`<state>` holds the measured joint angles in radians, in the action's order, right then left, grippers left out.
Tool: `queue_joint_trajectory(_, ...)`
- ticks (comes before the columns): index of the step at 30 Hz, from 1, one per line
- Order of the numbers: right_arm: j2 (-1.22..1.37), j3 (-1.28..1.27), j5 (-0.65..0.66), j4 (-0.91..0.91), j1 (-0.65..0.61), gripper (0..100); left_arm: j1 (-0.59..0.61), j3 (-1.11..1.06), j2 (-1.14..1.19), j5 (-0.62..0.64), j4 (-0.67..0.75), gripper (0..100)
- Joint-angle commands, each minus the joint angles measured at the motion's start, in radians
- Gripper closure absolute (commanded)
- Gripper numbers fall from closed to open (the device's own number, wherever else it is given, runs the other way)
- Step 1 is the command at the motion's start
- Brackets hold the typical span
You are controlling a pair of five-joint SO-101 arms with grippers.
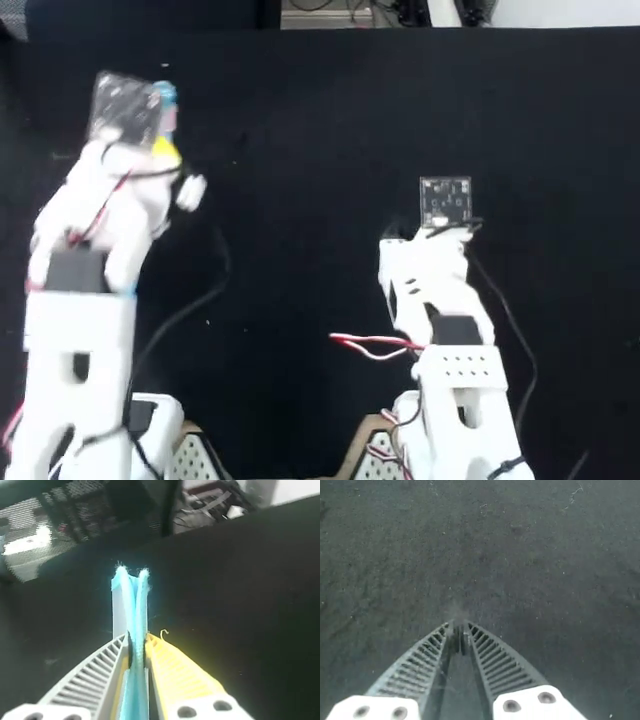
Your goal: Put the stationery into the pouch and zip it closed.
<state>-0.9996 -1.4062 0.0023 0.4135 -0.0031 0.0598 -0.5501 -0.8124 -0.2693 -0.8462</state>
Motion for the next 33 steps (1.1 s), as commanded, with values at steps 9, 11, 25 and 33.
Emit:
queue_joint_trajectory(9,-0.021,0.005,-0.006,-0.028,0.023,98.7,-0.309,0.440,0.542,-0.011,0.043,97)
queue_joint_trajectory(11,-0.021,0.007,-0.006,-0.023,0.023,98.7,-0.320,0.443,0.605,-0.011,0.048,97)
queue_joint_trajectory(25,-0.021,0.008,-0.005,-0.028,0.021,98.7,-0.318,0.456,0.684,-0.011,0.075,81)
queue_joint_trajectory(33,-0.021,0.008,-0.005,-0.029,0.021,98.7,-0.328,0.461,0.572,-0.011,0.078,80)
